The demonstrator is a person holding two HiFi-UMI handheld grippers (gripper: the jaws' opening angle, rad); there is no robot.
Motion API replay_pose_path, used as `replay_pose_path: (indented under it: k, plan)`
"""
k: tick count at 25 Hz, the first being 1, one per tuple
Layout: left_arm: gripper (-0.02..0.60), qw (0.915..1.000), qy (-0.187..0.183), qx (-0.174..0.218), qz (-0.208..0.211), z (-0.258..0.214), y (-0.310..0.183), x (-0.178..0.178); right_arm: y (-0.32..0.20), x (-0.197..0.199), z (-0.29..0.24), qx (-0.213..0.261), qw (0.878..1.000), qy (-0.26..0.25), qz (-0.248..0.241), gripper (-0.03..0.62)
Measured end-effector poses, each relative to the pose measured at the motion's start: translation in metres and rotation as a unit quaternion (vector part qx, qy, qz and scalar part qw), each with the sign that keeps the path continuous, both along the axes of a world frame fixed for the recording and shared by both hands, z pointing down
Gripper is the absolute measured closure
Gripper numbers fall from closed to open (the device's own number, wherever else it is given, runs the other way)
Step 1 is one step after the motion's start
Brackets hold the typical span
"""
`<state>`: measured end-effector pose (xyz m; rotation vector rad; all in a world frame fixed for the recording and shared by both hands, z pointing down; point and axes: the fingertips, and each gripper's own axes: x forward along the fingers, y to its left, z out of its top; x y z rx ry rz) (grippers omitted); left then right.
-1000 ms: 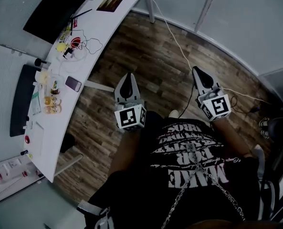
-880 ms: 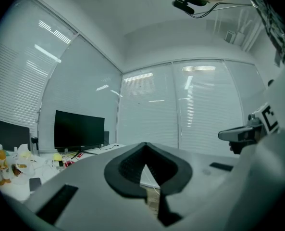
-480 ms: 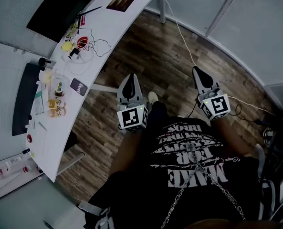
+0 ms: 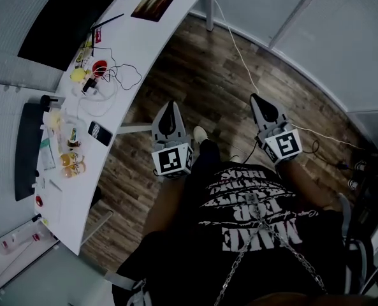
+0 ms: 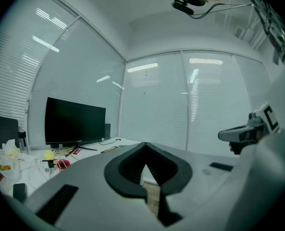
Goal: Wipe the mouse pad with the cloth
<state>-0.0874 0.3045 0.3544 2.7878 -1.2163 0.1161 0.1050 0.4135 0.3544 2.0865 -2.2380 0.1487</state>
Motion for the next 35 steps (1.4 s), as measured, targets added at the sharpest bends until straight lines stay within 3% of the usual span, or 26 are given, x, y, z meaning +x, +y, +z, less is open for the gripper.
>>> replay_pose_path:
  k: [8, 16, 23, 35]
  plan:
    - [0.577, 0.9997, 0.014, 0.006, 0.02, -0.009, -0.053, 0.022, -0.047, 0.006, -0.006, -0.003, 1.0, 0.003, 0.005, 0.592]
    - [0.577, 0.9984, 0.03, 0.02, 0.042, -0.03, -0.104, 0.017, -0.109, -0.012, -0.038, 0.02, 1.0, 0.023, 0.007, 0.592]
    - [0.577, 0.9985, 0.045, 0.019, 0.025, -0.035, -0.149, 0.003, -0.151, -0.018, -0.045, 0.02, 1.0, 0.022, 0.004, 0.593]
    - [0.577, 0.9995, 0.017, -0.026, -0.01, 0.011, -0.221, 0.007, -0.24, 0.006, -0.013, -0.004, 1.0, 0.012, -0.018, 0.592]
